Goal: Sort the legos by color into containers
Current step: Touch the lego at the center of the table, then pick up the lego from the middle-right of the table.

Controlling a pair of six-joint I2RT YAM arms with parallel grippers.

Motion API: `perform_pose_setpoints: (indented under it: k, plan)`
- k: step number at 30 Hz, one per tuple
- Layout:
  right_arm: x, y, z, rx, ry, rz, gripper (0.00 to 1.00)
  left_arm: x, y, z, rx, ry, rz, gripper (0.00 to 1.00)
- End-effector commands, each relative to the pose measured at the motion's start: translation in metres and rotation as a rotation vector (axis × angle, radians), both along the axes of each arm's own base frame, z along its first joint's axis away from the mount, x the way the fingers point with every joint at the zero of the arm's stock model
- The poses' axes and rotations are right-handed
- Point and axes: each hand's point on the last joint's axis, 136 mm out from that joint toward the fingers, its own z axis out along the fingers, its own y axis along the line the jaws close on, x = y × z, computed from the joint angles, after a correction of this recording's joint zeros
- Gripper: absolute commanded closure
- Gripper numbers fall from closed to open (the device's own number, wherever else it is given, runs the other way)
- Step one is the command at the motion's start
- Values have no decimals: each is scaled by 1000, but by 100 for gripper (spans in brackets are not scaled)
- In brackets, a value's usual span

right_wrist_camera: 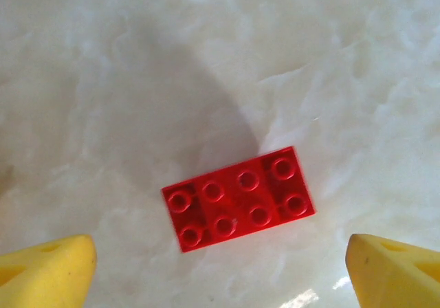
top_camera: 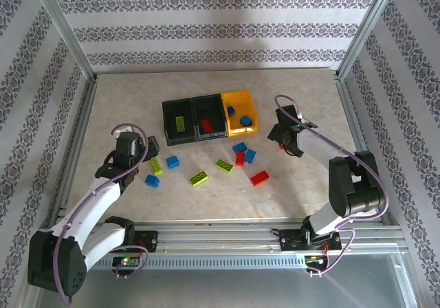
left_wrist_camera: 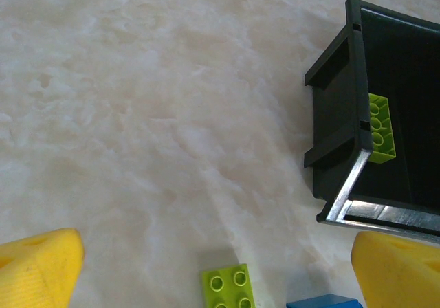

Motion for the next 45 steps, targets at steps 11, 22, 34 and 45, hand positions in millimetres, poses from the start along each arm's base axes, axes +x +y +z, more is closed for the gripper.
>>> perform_pose_setpoints:
  k: [11,22,34,45]
  plan:
    - [12,0,-22,-83,171,286,2,1,6,6,1,-22,22,0]
    - [18,-1,-38,-37,230,297,6,0,8,8,7,-24,27,0]
    - [14,-6,-49,18,326,294,26,-2,8,9,6,-25,27,0]
    - [6,-2,-39,9,299,281,32,-1,9,11,9,-34,30,0]
